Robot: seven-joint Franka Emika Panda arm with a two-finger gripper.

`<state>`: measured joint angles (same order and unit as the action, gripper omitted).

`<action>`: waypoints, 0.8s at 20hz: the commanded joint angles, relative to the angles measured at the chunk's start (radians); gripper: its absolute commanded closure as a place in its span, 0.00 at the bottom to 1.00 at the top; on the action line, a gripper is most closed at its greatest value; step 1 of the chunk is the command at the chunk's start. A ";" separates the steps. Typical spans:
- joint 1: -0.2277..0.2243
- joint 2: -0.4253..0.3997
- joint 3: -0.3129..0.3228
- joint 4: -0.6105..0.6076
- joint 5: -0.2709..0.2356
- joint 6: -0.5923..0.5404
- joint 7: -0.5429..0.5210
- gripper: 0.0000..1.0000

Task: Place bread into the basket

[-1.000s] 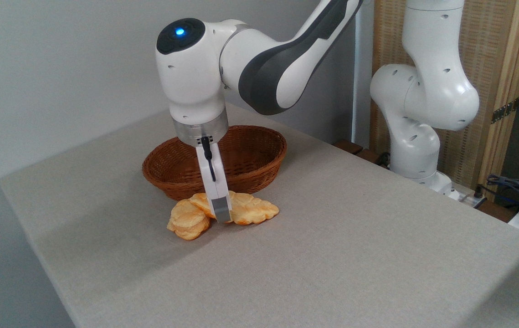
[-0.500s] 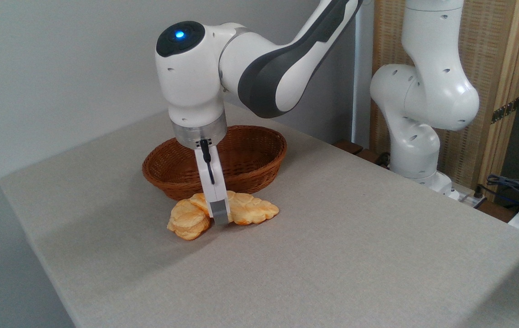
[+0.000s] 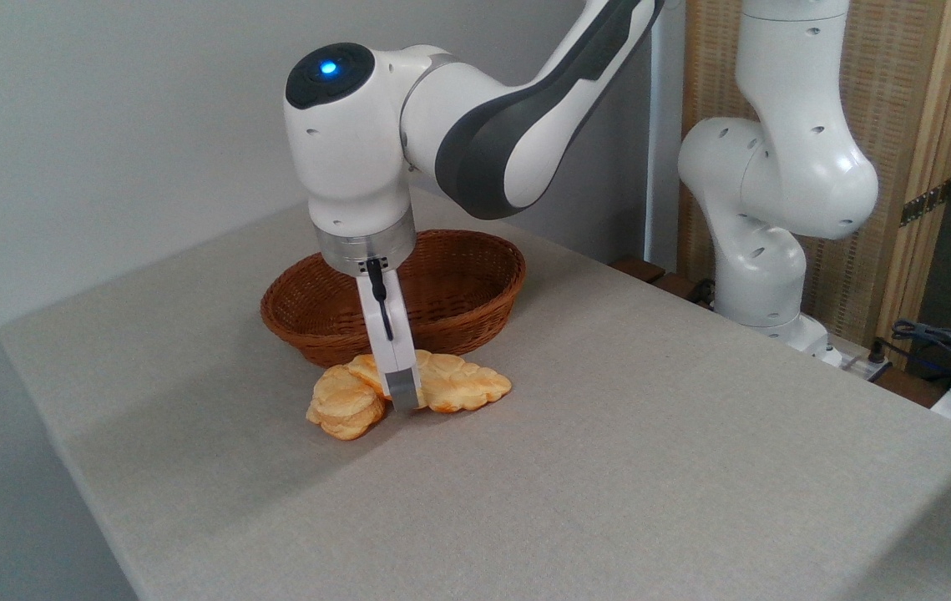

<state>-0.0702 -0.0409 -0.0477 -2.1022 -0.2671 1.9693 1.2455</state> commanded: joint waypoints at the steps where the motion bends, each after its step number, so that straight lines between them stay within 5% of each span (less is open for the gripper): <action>1: -0.002 -0.001 0.000 -0.005 -0.004 0.025 0.023 0.58; 16: -0.002 -0.020 0.009 0.004 -0.004 -0.016 0.032 0.68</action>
<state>-0.0709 -0.0414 -0.0477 -2.1022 -0.2671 1.9693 1.2554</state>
